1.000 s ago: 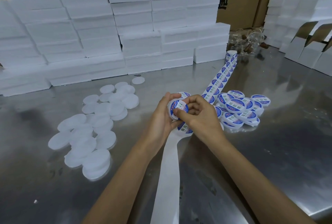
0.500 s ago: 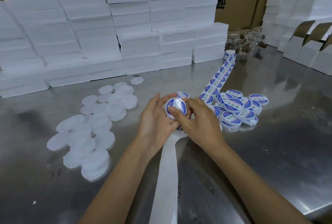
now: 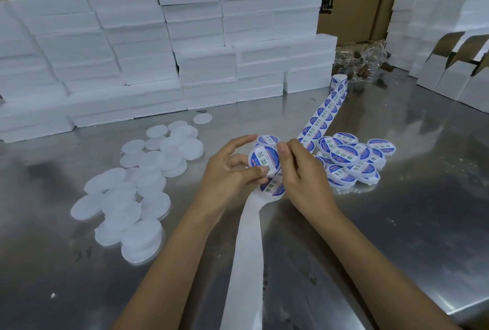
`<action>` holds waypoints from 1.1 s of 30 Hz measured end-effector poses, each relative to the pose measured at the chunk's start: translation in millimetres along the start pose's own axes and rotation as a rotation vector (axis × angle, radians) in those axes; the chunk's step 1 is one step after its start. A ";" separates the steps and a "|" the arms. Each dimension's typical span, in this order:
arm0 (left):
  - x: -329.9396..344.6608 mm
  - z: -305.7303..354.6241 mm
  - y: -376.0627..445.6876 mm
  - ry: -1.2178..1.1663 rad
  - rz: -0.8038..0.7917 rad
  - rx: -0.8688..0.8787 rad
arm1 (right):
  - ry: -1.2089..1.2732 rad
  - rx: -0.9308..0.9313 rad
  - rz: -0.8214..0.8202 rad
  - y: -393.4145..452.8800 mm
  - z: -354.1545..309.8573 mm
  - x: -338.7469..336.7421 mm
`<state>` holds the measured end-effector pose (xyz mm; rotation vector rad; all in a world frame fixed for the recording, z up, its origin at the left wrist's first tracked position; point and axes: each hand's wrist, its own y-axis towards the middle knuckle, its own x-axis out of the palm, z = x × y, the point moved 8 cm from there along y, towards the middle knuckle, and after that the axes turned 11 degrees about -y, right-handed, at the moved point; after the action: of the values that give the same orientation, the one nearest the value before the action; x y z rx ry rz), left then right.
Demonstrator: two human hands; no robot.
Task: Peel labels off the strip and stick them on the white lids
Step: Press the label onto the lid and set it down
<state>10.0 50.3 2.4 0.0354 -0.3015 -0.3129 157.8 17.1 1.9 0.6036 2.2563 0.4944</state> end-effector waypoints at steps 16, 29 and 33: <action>-13.3 3.4 -1.3 -0.107 0.108 0.009 | -0.138 -0.033 -0.080 -4.5 -7.2 4.7; -2.7 1.5 -1.5 -0.038 0.072 0.014 | -0.172 -0.043 -0.035 -4.5 -3.7 1.1; -18.0 1.4 0.1 -0.057 0.174 0.042 | -0.148 -0.066 -0.104 -9.3 -10.4 10.8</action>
<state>-6.8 56.0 -1.4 0.0414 -0.3648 -0.1353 140.9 13.8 -2.1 0.4710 2.1103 0.4557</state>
